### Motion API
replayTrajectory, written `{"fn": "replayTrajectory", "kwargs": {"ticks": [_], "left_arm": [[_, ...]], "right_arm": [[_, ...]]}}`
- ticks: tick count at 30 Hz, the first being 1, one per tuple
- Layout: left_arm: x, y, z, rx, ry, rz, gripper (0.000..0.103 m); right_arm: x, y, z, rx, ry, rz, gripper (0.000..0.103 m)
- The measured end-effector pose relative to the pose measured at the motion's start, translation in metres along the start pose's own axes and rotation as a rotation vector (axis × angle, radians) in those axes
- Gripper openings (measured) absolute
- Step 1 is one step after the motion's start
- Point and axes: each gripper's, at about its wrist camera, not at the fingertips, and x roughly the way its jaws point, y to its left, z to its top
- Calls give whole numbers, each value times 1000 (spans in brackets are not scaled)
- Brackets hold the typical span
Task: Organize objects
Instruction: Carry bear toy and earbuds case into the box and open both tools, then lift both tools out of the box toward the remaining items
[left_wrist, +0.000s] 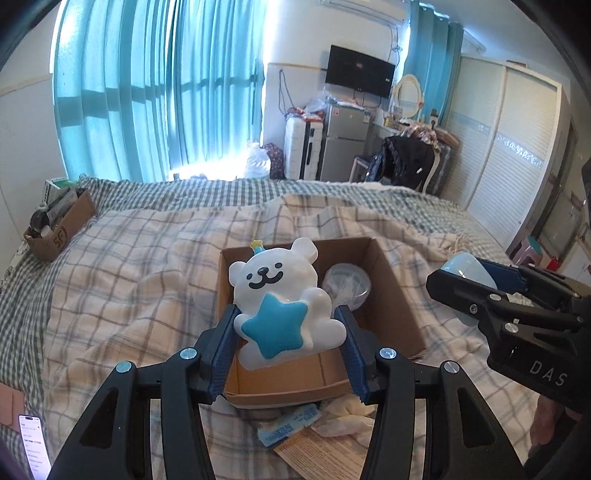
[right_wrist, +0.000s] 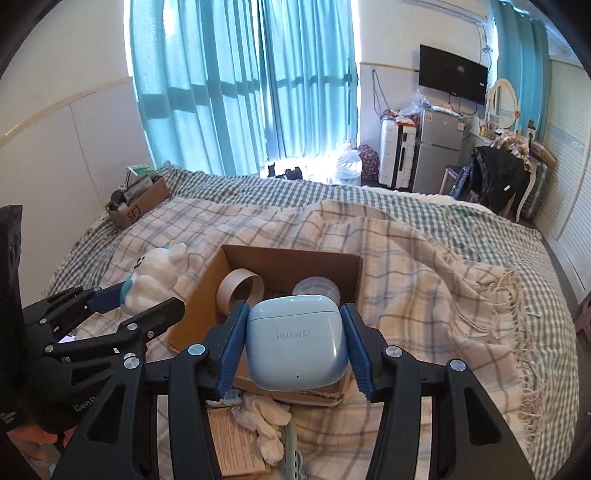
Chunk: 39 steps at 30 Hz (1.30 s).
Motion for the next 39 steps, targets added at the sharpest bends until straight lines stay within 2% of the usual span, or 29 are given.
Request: {"fn": "replayTrajectory", "kwargs": {"ticks": [4, 10, 18, 20, 22, 23, 28, 31, 34, 39], "left_arm": [[33, 8, -9, -13, 50, -4, 53], [69, 12, -19, -20, 101, -59, 53], [85, 9, -26, 6, 111, -60, 54], [84, 9, -27, 7, 113, -58, 59], [78, 10, -26, 5, 107, -47, 80], [72, 10, -25, -1, 95, -37, 83], [33, 16, -18, -32, 50, -14, 88], [3, 15, -15, -35, 8, 4, 99], [-31, 16, -11, -42, -40, 27, 102], [-71, 25, -13, -71, -78, 10, 103]], "right_arm": [[39, -3, -3, 7, 58, 17, 50], [90, -11, -15, 10, 132, 28, 50], [107, -16, -18, 25, 135, 33, 50], [101, -16, -16, 27, 115, 32, 51], [89, -16, -13, 31, 87, 24, 64], [83, -16, -12, 34, 76, 20, 70], [31, -12, -2, 8, 12, -26, 70], [-3, -11, 3, -1, -25, -55, 72], [-39, -9, 2, -8, -52, -79, 74], [-88, -4, -13, -18, -89, -109, 81]]}}
